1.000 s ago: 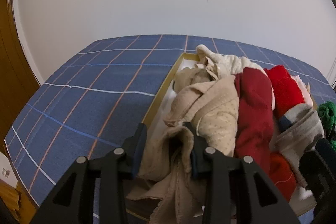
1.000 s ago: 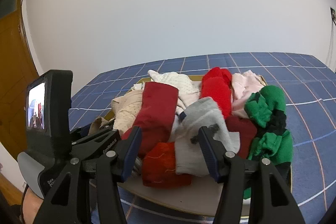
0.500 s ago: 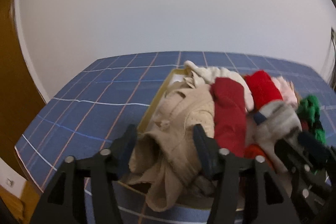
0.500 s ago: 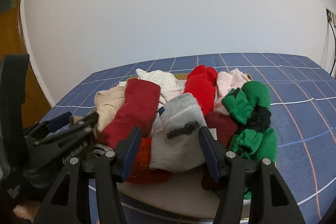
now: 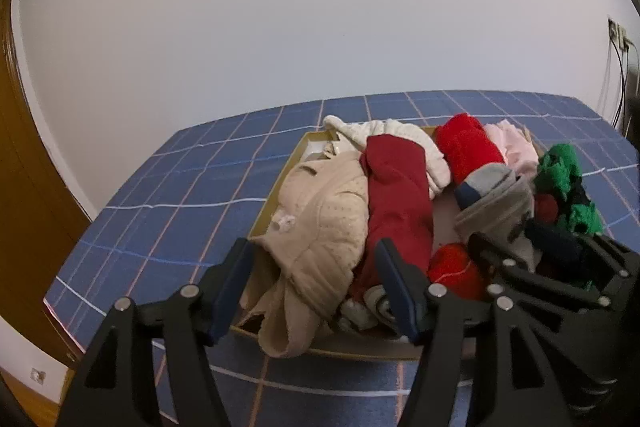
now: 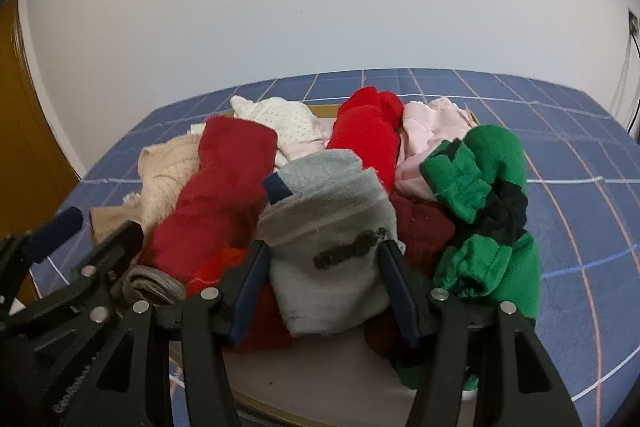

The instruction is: Take underwear out of drawer

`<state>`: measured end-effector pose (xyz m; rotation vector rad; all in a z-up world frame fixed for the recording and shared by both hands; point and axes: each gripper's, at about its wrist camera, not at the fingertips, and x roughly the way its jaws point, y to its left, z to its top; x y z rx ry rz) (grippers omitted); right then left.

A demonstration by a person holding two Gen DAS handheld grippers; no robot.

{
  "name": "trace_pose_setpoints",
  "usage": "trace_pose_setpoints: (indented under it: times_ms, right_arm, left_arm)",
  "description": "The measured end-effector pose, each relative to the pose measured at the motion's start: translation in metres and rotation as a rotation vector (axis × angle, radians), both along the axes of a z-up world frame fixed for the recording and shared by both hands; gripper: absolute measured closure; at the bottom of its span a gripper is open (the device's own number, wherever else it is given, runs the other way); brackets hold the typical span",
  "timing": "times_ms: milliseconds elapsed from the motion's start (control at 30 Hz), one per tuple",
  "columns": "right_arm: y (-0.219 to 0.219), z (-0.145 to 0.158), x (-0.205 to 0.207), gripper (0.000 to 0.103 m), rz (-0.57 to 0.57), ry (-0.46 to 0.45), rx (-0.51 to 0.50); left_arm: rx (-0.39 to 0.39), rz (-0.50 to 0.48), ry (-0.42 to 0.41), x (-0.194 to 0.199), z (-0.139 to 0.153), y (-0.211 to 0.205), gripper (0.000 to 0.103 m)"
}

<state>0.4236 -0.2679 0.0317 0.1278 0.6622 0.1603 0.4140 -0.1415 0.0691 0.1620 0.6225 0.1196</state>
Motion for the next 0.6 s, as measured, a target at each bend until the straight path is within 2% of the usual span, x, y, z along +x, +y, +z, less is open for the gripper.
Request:
trace_pose_setpoints:
  times_ms: [100,167,300,600]
  right_arm:
    - [-0.011,0.004,-0.016,0.043,0.022,-0.041,0.102]
    - [-0.017,0.009,-0.029,0.043,0.024,-0.076,0.149]
    - [-0.025,0.019,-0.054,0.043,-0.004,-0.143,0.141]
    - [-0.031,0.016,-0.102,0.043,-0.022,-0.162,0.147]
  left_arm:
    - [-0.048,0.002,0.051,0.008,-0.007,0.008,0.039]
    - [-0.088,0.002,0.054,0.004,-0.008,0.013,0.039]
    - [-0.076,-0.025,0.039,-0.010,-0.007,0.008,0.032]
    - [-0.093,-0.049,0.030,-0.051,-0.010,0.001,0.032]
